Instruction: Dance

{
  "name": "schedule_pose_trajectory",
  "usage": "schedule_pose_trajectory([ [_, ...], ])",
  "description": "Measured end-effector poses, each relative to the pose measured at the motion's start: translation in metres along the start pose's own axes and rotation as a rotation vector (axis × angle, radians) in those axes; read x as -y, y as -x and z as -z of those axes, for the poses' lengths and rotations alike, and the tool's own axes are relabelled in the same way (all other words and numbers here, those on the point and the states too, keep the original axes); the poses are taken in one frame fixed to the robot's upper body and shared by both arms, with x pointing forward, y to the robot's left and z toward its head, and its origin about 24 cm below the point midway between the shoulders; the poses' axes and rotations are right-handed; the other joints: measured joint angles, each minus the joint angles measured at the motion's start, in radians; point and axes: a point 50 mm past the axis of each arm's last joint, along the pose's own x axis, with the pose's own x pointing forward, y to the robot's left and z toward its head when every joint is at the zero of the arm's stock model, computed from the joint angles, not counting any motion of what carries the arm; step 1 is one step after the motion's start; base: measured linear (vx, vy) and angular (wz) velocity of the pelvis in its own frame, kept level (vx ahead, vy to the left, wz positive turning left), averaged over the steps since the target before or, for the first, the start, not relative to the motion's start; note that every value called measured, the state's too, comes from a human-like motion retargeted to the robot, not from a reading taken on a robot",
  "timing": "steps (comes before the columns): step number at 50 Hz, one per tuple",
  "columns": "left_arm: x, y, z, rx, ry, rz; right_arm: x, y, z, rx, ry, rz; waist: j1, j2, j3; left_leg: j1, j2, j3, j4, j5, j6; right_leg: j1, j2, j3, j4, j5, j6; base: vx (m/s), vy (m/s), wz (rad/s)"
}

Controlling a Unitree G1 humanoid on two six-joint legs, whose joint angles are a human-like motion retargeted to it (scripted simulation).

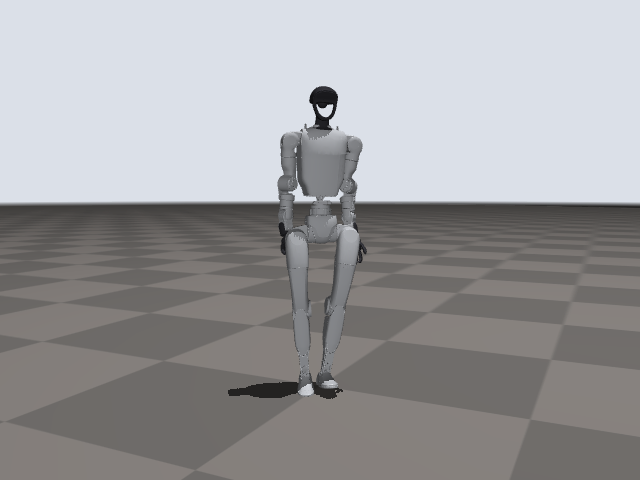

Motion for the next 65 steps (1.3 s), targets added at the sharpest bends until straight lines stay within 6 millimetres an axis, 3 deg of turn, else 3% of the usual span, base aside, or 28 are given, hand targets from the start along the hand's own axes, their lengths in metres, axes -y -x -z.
schedule_pose_trajectory([
  [65,0.0033,-0.0005,-0.0014,0.007,-0.011,0.007,0.0007,0.0002,0.0006,0.002,-0.01,0.008,0.0,0.002,-0.012,0.005,-0.002,-0.008,0.003,0.017,0.0,0.009,-0.003,-0.006,-0.004,0.006,0.004,0.0,0.0,0.0],
])
